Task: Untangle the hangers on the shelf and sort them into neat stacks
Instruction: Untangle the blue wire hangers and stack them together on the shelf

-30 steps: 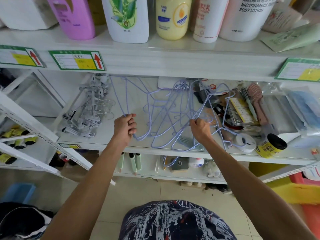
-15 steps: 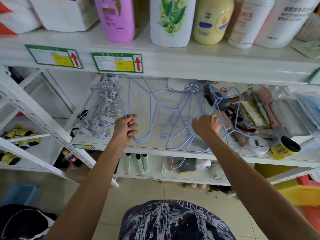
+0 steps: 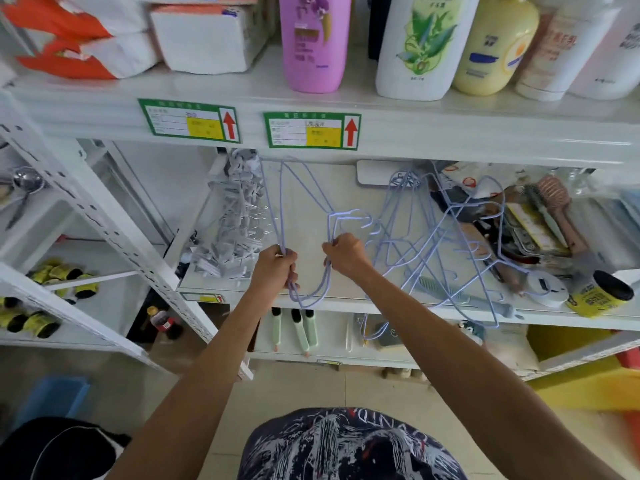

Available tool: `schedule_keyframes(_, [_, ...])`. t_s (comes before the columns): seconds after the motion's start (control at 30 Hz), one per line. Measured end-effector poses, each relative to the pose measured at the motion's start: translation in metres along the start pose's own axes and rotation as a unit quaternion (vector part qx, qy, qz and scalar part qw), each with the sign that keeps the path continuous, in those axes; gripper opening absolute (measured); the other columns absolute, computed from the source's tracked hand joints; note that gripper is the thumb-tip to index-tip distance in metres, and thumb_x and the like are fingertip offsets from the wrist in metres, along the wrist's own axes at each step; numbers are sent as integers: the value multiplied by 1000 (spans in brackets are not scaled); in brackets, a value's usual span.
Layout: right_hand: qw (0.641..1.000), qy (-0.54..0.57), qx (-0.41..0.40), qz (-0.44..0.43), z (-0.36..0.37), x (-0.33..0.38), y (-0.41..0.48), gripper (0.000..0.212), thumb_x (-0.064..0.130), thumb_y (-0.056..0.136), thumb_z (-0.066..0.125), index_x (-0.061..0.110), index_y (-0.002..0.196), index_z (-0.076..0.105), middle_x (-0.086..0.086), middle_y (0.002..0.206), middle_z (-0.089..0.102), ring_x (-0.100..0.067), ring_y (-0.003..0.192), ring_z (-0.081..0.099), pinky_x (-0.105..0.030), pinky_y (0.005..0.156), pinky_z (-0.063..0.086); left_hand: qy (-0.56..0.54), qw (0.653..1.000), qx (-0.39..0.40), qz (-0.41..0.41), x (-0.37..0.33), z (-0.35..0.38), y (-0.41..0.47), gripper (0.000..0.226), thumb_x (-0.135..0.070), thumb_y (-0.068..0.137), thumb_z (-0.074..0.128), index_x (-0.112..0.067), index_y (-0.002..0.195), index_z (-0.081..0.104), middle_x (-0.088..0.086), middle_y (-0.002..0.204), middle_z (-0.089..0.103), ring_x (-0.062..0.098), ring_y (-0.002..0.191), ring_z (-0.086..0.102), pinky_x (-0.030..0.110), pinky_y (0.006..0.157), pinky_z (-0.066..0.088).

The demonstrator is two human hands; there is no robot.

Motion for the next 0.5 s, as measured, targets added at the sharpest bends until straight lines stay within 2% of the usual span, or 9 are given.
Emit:
schedule_keyframes(0.03, [1000, -19, -8, -8, 1, 2, -3, 33, 25, 97, 48, -2, 99, 67, -12, 83, 66, -30, 88, 64, -32, 77, 52, 57, 998, -13, 8, 0, -4, 4, 4, -6, 89, 58, -2, 87, 59, 8, 62, 56, 20, 44, 57, 29, 42, 51])
schedule_keyframes(0.1, [999, -38, -27, -11, 6, 7, -11, 33, 20, 102, 38, -4, 111, 60, -22, 107, 61, -35, 103, 59, -32, 83, 46, 168, 985, -29, 17, -1, -8, 11, 16, -9, 84, 58, 5, 90, 61, 14, 70, 67, 29, 58, 68, 40, 54, 60])
schedule_keyframes(0.17, [999, -26, -38, 1, 15, 4, -14, 32, 13, 103, 36, -6, 115, 58, -24, 117, 59, -37, 111, 56, -36, 91, 47, 299, 953, -42, 26, -2, -10, 17, 26, -15, 79, 54, 3, 96, 60, 19, 87, 69, 36, 79, 70, 42, 70, 59])
schedule_keyframes(0.23, [998, -40, -48, 10, 22, 0, -13, 29, 13, 101, 39, -6, 113, 58, -28, 118, 58, -41, 111, 57, -38, 90, 47, 424, 902, -65, 45, -2, -6, 18, 30, -14, 84, 51, 3, 108, 54, 23, 107, 64, 41, 100, 63, 40, 82, 51])
schedule_keyframes(0.3, [996, -41, -67, 29, 25, -4, -10, 29, 18, 99, 41, -3, 109, 57, -28, 116, 60, -43, 108, 59, -38, 85, 48, 482, 872, -62, 62, 1, 2, 19, 30, -10, 90, 48, 6, 116, 49, 26, 117, 59, 43, 109, 59, 41, 87, 47])
schedule_keyframes(0.4, [995, -53, -82, 37, 29, -9, -6, 31, 25, 98, 39, 2, 107, 56, -27, 114, 61, -43, 106, 60, -40, 83, 48, 520, 851, -41, 68, 10, 14, 24, 29, -6, 93, 46, 8, 118, 45, 25, 119, 58, 43, 110, 59, 41, 88, 47])
schedule_keyframes(0.5, [993, -86, -78, 9, 27, -16, 0, 31, 29, 100, 35, 5, 104, 54, -24, 108, 61, -42, 100, 60, -39, 76, 43, 523, 850, -34, 54, 17, 18, 33, 30, -6, 93, 47, 7, 120, 42, 24, 120, 58, 42, 110, 60, 41, 88, 49])
Point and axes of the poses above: each hand's wrist, its own y-axis towards the middle knuckle, its own z-axis out of the palm, x = y × z, the point moved 6 cm from there along y, towards the middle knuckle
